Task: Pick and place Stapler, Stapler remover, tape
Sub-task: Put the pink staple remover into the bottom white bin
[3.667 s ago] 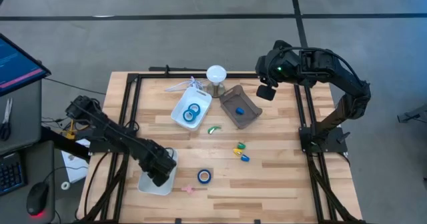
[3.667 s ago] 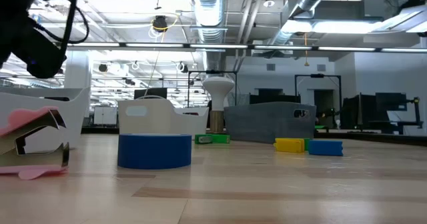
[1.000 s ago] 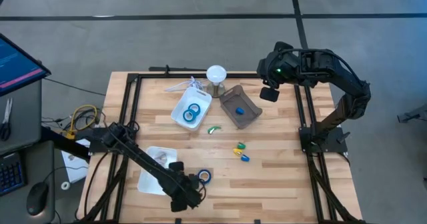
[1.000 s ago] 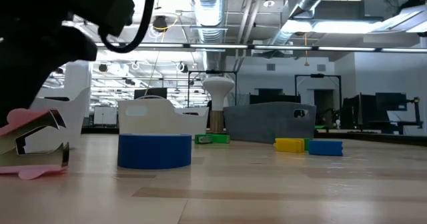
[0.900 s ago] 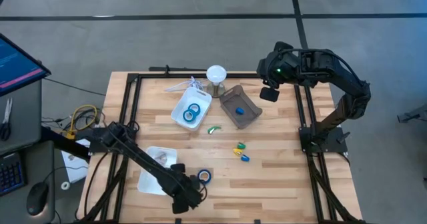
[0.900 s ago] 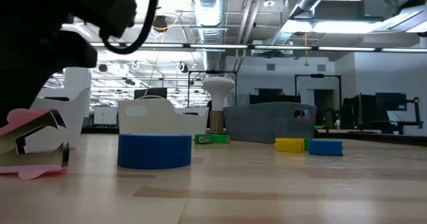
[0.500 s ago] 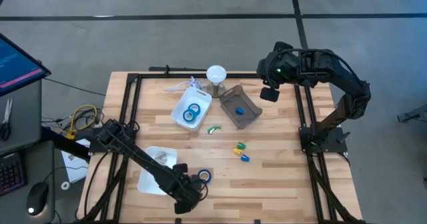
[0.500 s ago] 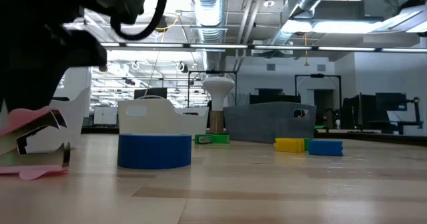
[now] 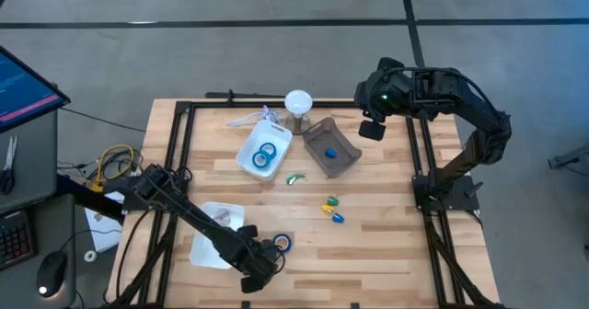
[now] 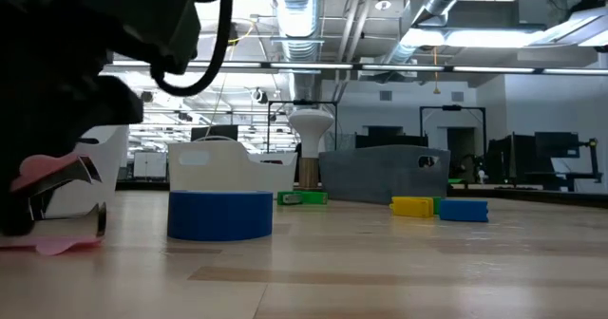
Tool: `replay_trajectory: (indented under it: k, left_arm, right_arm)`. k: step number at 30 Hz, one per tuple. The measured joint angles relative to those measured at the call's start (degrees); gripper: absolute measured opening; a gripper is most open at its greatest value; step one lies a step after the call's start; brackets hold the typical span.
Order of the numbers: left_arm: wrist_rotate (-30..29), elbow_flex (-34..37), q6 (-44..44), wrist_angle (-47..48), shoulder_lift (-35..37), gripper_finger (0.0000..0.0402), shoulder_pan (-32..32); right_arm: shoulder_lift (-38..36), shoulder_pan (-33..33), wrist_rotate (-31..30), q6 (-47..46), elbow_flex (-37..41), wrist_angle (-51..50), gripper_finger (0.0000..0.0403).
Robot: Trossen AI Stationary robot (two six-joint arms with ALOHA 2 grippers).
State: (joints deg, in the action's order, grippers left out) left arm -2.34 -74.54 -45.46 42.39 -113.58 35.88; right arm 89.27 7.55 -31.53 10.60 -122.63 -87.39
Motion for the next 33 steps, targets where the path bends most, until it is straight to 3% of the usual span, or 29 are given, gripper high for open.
replay_trajectory:
  k: [6,13,19,24,28,33]
  left_arm:
    - [1.86,0.58,-0.86,-0.62,0.09,0.0019,-0.01]
    - [1.54,0.74,-3.3,-1.0,2.45,0.002,-0.44]
    - [-6.64,0.69,-6.17,0.18,9.96,0.002,-1.83]
    - [-11.44,0.65,-11.68,11.4,16.57,0.002,-3.43]
    - [-9.72,0.84,-15.12,21.55,20.11,0.002,-3.77]
    - [-2.6,4.98,-16.93,23.39,21.77,0.002,-3.52]
  right_arm:
    - [0.0,-0.01,0.0,0.12,0.0,0.0,0.0108]
    - [0.0,0.03,-0.07,0.51,0.0,0.02,0.0108]
    - [0.0,0.12,-0.09,0.51,0.0,0.02,0.0108]
    - [0.0,0.12,-0.13,0.51,0.0,0.02,0.0108]
    - [0.0,0.09,-0.11,0.49,0.0,0.0,0.0108]
    - [0.0,0.11,-0.11,0.47,0.0,0.0,0.0108]
